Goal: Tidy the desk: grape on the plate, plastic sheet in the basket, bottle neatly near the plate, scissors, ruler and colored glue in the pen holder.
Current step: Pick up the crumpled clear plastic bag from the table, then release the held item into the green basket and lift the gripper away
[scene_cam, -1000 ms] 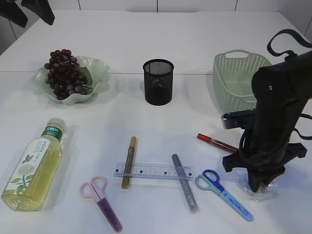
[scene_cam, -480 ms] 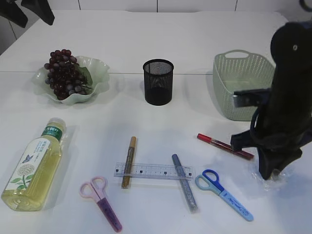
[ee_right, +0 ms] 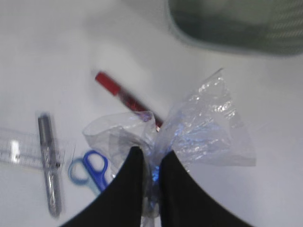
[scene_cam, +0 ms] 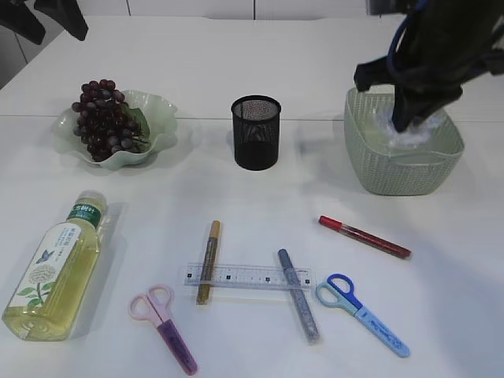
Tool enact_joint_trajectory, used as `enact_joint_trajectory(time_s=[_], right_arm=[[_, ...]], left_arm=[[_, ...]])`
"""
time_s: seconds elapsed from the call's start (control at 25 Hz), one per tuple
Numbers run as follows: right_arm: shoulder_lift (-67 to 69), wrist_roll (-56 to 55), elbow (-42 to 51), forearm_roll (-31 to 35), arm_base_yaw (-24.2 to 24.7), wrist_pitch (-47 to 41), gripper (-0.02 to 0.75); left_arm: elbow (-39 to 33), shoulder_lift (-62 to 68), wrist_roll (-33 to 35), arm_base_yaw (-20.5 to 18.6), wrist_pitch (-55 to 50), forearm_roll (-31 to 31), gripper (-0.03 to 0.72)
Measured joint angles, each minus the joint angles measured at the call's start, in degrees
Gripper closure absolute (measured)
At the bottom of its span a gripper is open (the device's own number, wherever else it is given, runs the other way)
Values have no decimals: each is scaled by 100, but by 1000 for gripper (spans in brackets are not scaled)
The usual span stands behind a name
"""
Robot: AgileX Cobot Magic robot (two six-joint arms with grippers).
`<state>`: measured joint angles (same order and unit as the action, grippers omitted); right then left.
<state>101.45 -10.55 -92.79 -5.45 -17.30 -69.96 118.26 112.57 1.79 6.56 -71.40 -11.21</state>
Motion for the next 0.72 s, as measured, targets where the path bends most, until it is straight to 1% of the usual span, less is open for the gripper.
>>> enact_joint_trajectory(time_s=[0.16, 0.32, 0.48, 0.6, 0.72], right_arm=[[383, 0, -1058, -474, 89, -68, 678], [802, 34, -1875, -579, 302, -113, 679], [1217, 58, -2340, -600, 506, -128, 679], [1479, 73, -2481, -600, 682, -91, 680], [1709, 73, -2492, -590, 880, 163, 681]], left_arm=[[0, 0, 0, 0, 0, 0, 190], [0, 0, 0, 0, 0, 0, 190], [0, 0, 0, 0, 0, 0, 192], [0, 0, 0, 0, 0, 0, 193], [0, 0, 0, 0, 0, 0, 193]])
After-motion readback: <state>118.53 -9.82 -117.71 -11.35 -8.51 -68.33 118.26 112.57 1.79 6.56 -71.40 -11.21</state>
